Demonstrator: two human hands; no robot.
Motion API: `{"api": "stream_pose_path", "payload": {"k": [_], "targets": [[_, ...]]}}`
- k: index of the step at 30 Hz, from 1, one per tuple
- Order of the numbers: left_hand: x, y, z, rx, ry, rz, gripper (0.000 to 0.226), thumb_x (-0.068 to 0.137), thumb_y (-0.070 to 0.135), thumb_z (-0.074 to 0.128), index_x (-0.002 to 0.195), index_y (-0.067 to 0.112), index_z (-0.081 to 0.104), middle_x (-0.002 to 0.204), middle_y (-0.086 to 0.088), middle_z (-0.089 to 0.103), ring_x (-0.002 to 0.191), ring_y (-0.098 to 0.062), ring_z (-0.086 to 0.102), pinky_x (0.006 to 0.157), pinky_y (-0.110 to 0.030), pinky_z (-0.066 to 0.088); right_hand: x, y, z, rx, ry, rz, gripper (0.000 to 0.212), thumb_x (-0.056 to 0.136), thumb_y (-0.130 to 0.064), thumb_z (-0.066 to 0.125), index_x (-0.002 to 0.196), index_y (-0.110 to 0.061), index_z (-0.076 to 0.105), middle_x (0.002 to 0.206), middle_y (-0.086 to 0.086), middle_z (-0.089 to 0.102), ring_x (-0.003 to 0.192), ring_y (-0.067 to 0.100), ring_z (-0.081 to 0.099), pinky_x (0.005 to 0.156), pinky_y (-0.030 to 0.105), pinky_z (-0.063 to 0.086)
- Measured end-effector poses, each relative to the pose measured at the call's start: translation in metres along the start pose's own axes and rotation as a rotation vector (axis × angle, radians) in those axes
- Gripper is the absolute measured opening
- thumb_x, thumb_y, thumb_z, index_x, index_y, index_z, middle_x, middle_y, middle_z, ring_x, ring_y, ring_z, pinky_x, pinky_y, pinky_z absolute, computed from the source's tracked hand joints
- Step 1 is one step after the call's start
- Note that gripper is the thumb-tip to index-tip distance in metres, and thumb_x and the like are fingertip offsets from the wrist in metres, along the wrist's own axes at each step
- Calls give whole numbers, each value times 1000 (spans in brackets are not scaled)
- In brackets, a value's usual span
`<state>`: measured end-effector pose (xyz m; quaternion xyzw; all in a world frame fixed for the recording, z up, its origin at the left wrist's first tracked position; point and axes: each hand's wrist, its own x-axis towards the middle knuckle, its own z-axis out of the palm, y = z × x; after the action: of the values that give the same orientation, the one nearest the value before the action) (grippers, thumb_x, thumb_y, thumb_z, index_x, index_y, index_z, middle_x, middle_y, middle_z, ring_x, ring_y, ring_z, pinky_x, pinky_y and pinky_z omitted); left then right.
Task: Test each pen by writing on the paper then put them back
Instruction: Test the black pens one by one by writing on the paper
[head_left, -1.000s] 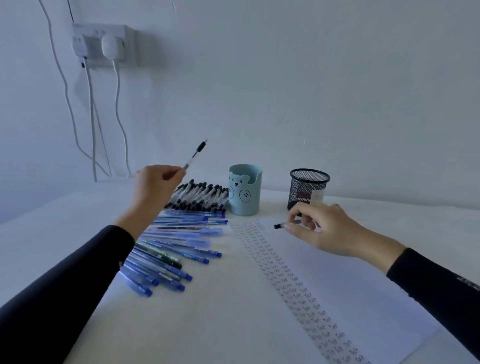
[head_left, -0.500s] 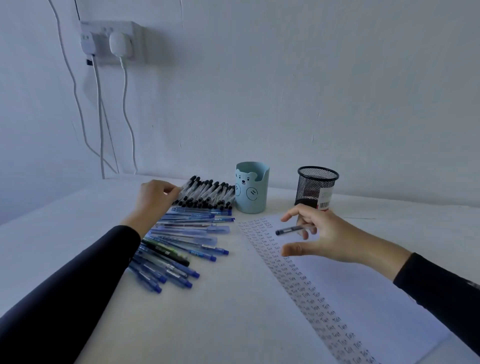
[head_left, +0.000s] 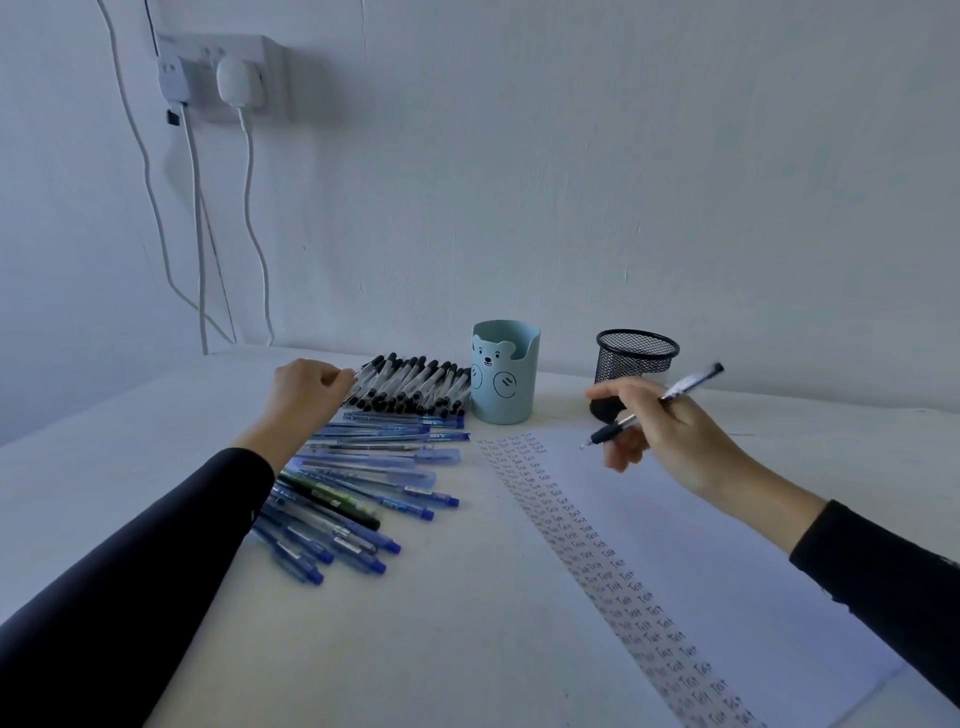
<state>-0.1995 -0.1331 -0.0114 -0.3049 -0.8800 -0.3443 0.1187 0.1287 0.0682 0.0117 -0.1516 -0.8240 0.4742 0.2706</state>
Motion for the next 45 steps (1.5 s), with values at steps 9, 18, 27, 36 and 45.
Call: {"api": "stream_pose_path", "payload": {"k": [9, 18, 27, 36, 45], "targets": [[-43, 74, 1, -76, -220, 427, 21, 94, 34, 60, 92, 20, 75, 81, 0, 67, 70, -10, 59, 64, -25, 47, 11, 0, 0, 57, -55, 176, 27, 99, -26, 54, 94, -6, 72, 88, 10, 76, 74, 16, 66, 69, 29, 53], [-91, 108, 31, 30, -566, 682, 49, 89, 54, 56, 130, 27, 61, 134, 13, 54, 122, 0, 47, 106, -14, 30, 41, 7, 35, -53, -30, 191, 31, 83, -34, 77, 65, -12, 64, 61, 5, 68, 53, 11, 61, 51, 19, 48], [-87, 106, 33, 35, -600, 647, 52, 87, 60, 53, 132, 34, 57, 138, 19, 50, 125, 3, 45, 111, -23, 32, 55, 26, 54, -178, 56, 66, 42, 86, -17, 67, 48, -15, 50, 49, 0, 61, 54, 14, 59, 47, 17, 43], [-87, 107, 33, 37, -599, 644, 53, 86, 61, 53, 132, 34, 58, 138, 19, 50, 125, 3, 45, 112, -24, 32, 59, 31, 54, -182, 22, 48, 39, 86, -15, 67, 50, -13, 51, 45, -4, 58, 50, 12, 55, 49, 18, 44], [-87, 108, 32, 58, -615, 635, 54, 85, 63, 51, 132, 36, 57, 138, 20, 50, 124, 4, 44, 110, -20, 31, 58, 29, 53, -177, 27, 43, 38, 84, -13, 66, 50, -11, 50, 42, -4, 56, 60, 17, 62, 49, 17, 46]]}}
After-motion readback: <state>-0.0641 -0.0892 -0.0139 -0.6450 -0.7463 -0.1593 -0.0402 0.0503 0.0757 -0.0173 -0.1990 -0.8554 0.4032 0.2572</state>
